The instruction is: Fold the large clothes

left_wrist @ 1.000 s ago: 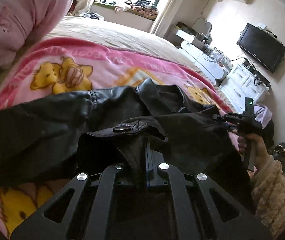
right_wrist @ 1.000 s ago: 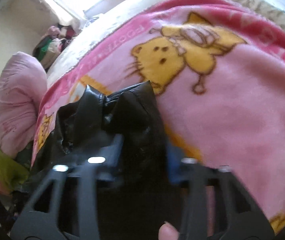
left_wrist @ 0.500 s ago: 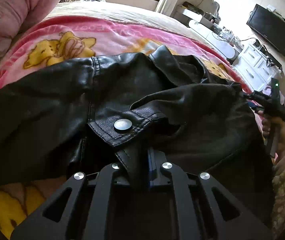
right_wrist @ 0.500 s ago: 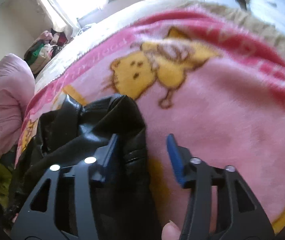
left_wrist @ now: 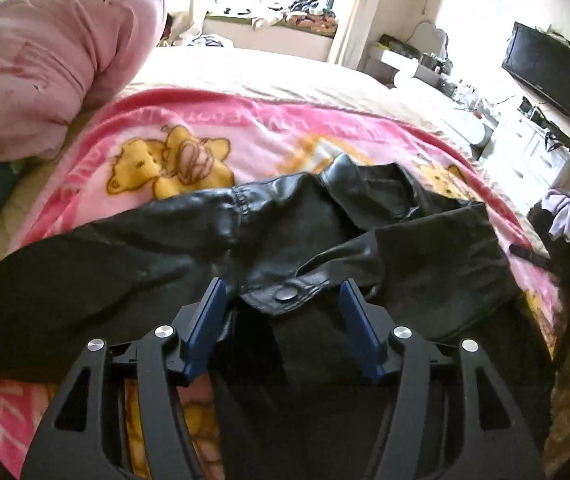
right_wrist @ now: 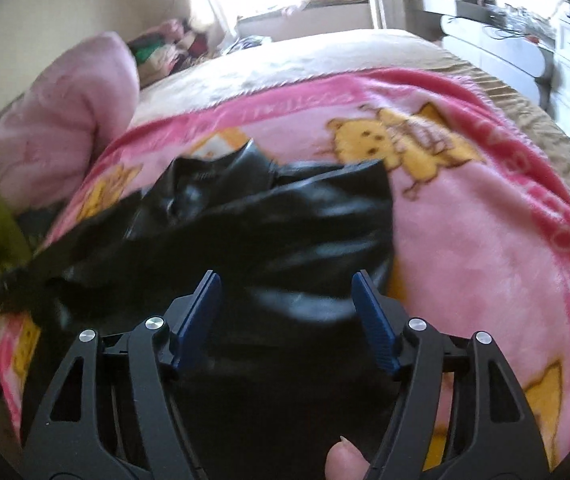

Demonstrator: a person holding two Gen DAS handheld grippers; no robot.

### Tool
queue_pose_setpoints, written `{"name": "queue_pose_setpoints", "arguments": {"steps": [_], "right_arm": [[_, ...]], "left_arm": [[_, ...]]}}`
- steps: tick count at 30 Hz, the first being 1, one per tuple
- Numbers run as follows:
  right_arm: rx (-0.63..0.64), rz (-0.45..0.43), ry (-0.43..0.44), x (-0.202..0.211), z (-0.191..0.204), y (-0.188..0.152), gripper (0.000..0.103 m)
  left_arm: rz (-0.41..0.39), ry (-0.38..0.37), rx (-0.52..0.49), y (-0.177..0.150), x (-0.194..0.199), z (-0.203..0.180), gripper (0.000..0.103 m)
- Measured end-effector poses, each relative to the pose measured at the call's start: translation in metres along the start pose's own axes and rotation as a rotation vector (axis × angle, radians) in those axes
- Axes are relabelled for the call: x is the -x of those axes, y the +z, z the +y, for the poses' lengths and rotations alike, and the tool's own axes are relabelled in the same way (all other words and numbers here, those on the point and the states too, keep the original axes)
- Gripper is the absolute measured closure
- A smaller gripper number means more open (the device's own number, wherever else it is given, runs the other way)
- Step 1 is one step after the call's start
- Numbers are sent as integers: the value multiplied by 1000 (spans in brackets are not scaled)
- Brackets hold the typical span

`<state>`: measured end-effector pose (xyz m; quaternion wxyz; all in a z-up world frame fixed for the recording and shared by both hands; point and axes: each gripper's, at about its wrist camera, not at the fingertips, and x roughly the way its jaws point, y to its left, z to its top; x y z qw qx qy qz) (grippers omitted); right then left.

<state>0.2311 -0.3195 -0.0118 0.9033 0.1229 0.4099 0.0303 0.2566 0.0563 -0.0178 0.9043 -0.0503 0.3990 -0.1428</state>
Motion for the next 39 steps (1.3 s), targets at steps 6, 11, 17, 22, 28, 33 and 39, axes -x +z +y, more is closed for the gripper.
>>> {"name": "queue_pose_setpoints", "arguments": {"steps": [6, 11, 17, 22, 28, 33, 39], "right_arm": [[59, 105, -12, -19, 22, -27, 35], [40, 168, -50, -38, 14, -43, 34], [48, 126, -60, -25, 22, -42, 25], [36, 77, -20, -9, 31, -42, 13], [41, 24, 11, 4, 44, -42, 9], [69, -3, 6, 12, 59, -42, 9], [109, -26, 12, 19, 82, -44, 9]], "left_arm": [[122, 13, -98, -25, -34, -33, 45], [238, 17, -44, -47, -73, -23, 37], [199, 15, -40, -40, -60, -21, 31], [148, 38, -62, -35, -41, -29, 8], [115, 54, -67, -32, -24, -34, 4], [107, 71, -59, -37, -15, -33, 4], [84, 104, -38, -43, -1, -26, 4]]}}
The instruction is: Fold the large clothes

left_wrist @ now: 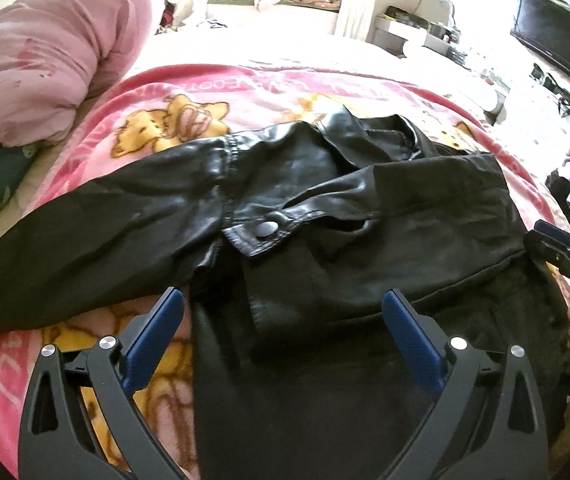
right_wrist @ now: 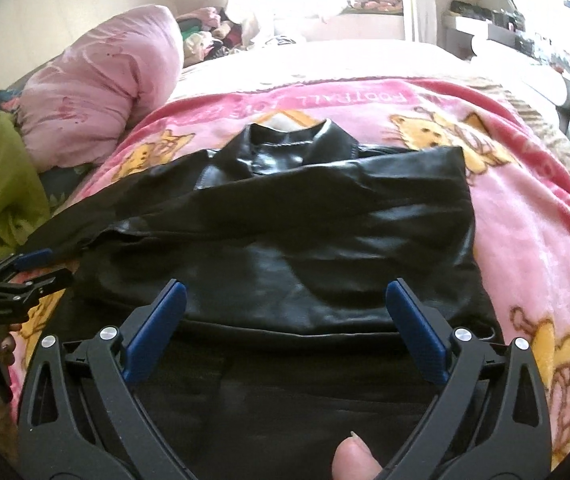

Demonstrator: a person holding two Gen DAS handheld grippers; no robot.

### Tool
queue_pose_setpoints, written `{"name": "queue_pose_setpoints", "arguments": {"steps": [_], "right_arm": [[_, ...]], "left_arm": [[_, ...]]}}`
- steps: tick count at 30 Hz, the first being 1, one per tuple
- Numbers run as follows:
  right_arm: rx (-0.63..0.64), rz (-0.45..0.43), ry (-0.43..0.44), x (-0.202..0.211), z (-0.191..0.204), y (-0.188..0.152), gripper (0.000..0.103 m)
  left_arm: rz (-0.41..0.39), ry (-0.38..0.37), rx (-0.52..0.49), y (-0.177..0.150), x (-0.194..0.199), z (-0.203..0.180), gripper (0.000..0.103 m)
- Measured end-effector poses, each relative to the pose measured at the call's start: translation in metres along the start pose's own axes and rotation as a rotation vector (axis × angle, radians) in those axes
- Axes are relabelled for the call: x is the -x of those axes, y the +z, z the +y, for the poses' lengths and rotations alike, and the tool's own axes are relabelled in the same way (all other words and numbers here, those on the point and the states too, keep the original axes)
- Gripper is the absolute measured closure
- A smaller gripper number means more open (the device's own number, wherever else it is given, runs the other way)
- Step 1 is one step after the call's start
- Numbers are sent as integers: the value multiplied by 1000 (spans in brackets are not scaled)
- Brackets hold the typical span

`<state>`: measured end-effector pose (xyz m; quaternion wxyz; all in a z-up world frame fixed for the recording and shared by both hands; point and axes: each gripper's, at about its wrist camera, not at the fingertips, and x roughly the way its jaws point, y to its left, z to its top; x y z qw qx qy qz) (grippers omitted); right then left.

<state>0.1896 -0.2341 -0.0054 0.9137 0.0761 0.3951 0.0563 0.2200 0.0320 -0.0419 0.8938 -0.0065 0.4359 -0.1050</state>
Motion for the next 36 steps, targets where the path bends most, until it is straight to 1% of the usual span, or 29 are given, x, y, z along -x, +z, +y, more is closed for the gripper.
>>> {"name": "queue_pose_setpoints", "arguments": {"steps": [5, 10, 19, 26, 28, 31, 36], "right_arm": [[52, -3, 5, 1, 30, 3, 9], [94, -1, 35, -5, 63, 7, 9], [185, 4, 77, -21, 132, 18, 9], [242, 15, 111, -38, 180, 25, 9], [255, 19, 122, -44, 193, 26, 9], [268, 28, 137, -53, 210, 28, 9], [294, 32, 157, -62, 234, 31, 9]], "left_arm": [[-7, 20, 47, -2, 9, 15, 4], [-10, 31, 105, -4, 15, 34, 4], [-62, 143, 188, 2, 31, 80, 4], [-75, 174, 304, 5, 39, 124, 4], [-78, 191, 325, 5, 41, 133, 4], [-87, 237, 362, 5, 44, 149, 4], [-101, 260, 433, 4, 47, 173, 4]]}}
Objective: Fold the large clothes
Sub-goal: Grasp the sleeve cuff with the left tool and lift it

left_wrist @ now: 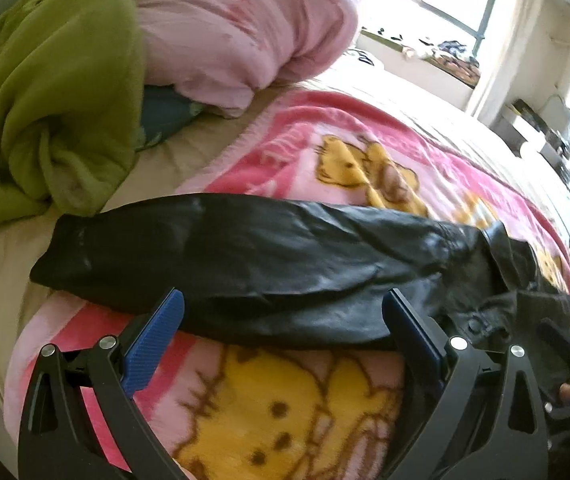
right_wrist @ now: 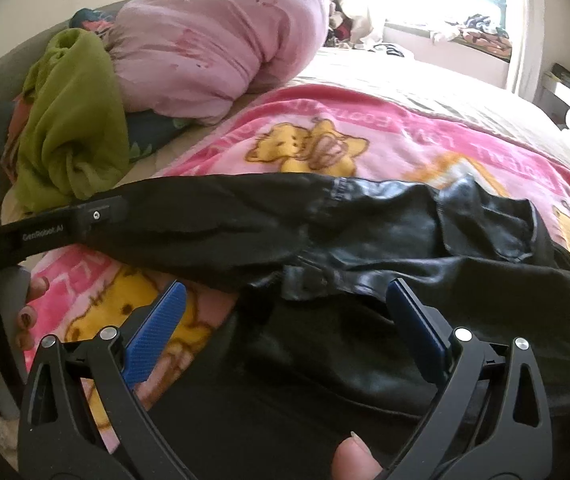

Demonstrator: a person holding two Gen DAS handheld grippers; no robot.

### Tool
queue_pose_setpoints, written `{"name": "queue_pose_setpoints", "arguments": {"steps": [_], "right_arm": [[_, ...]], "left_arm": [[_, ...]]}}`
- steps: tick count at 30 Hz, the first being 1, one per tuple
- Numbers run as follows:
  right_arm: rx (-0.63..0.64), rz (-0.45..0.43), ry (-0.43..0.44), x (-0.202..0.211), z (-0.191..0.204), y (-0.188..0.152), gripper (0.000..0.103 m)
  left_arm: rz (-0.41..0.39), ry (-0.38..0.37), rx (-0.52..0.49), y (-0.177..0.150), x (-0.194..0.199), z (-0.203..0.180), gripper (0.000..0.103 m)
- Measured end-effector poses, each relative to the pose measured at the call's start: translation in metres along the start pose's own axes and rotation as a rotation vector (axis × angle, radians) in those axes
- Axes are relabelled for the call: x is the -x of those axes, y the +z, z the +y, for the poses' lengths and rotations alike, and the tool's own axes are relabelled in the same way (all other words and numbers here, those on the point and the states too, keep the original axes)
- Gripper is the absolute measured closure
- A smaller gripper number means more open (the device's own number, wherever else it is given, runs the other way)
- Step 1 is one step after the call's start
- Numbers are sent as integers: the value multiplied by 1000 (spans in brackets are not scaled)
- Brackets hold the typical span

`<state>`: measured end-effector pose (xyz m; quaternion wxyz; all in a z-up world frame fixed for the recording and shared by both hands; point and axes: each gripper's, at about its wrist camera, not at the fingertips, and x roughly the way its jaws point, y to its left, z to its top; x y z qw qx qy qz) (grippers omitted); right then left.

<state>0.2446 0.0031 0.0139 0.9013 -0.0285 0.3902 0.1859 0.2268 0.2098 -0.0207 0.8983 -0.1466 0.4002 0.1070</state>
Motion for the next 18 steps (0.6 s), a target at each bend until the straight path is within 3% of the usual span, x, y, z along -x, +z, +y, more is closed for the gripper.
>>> {"name": "queue_pose_setpoints", "arguments": {"steps": [10, 18], "right_arm": [[51, 19, 47, -25, 34, 14, 9], [81, 37, 74, -40, 56, 21, 9]], "left_arm": [[8, 56, 89, 10, -8, 32, 4], [50, 111, 228, 12, -21, 73, 4]]}}
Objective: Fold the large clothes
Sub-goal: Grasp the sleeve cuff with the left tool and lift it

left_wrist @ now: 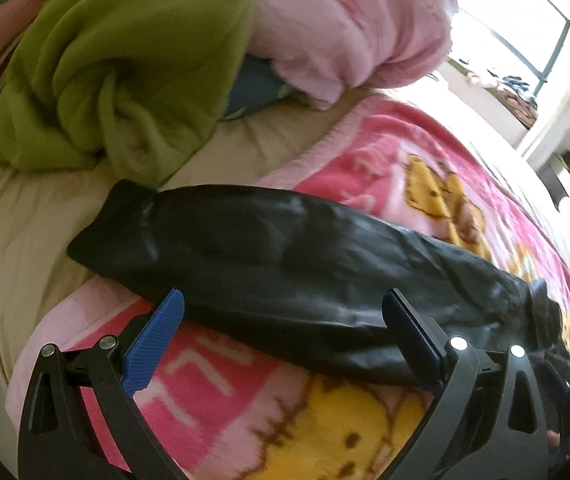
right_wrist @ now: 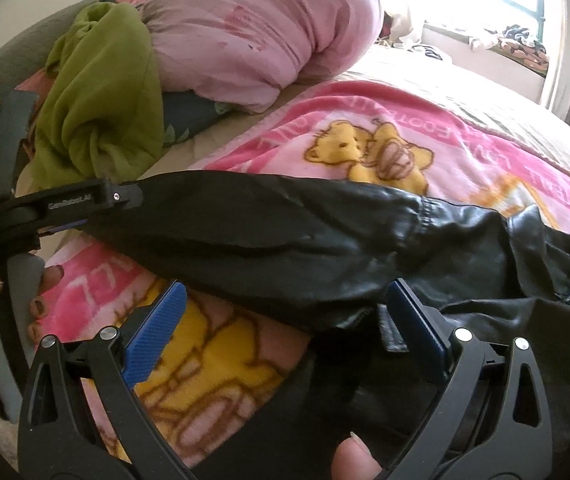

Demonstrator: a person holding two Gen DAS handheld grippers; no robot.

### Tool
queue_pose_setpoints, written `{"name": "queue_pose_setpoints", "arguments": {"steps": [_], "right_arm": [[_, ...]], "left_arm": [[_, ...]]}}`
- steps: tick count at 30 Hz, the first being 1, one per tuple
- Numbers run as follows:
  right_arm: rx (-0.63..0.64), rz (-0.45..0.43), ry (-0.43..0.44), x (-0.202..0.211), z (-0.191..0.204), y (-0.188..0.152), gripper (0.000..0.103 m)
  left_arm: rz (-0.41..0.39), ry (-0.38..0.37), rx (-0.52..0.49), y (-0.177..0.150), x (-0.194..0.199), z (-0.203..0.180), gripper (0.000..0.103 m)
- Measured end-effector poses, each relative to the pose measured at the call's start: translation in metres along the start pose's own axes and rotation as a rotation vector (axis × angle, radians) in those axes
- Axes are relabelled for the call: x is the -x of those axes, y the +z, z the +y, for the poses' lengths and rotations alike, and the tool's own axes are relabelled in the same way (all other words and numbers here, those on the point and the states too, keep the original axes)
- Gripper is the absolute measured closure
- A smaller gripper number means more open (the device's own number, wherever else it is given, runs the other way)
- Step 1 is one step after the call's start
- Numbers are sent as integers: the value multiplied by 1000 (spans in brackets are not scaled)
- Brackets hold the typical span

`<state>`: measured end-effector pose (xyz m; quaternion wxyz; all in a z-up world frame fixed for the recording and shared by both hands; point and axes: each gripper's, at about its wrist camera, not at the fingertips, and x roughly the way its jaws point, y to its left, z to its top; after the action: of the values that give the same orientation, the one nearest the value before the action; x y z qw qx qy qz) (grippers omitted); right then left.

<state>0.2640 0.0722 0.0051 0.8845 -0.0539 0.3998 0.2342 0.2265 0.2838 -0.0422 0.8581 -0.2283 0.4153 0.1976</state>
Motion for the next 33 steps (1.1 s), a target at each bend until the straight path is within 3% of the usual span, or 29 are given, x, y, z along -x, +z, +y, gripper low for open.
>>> {"name": "queue_pose_setpoints", "arguments": {"steps": [14, 18, 19, 21, 23, 26, 33], "right_arm": [[-47, -3, 8, 13, -11, -12, 9], [-45, -7, -12, 24, -19, -19, 9], [-47, -7, -15, 26, -21, -20, 9], [-50, -5, -24, 30, -26, -22, 9], [-51, -1, -39, 35, -31, -25, 9], [-52, -7, -67, 45, -41, -30, 9], [-90, -17, -88, 63, -63, -43, 9]], "left_arm": [[132, 3, 237, 6, -46, 61, 4], [114, -61, 333, 9, -59, 75, 6], [84, -67, 366, 11, -61, 78, 9], [63, -41, 378, 14, -64, 78, 32], [37, -34, 381, 14, -65, 77, 72], [10, -90, 401, 14, -59, 77, 89], [-177, -170, 279, 27, 3, 50, 96]]}}
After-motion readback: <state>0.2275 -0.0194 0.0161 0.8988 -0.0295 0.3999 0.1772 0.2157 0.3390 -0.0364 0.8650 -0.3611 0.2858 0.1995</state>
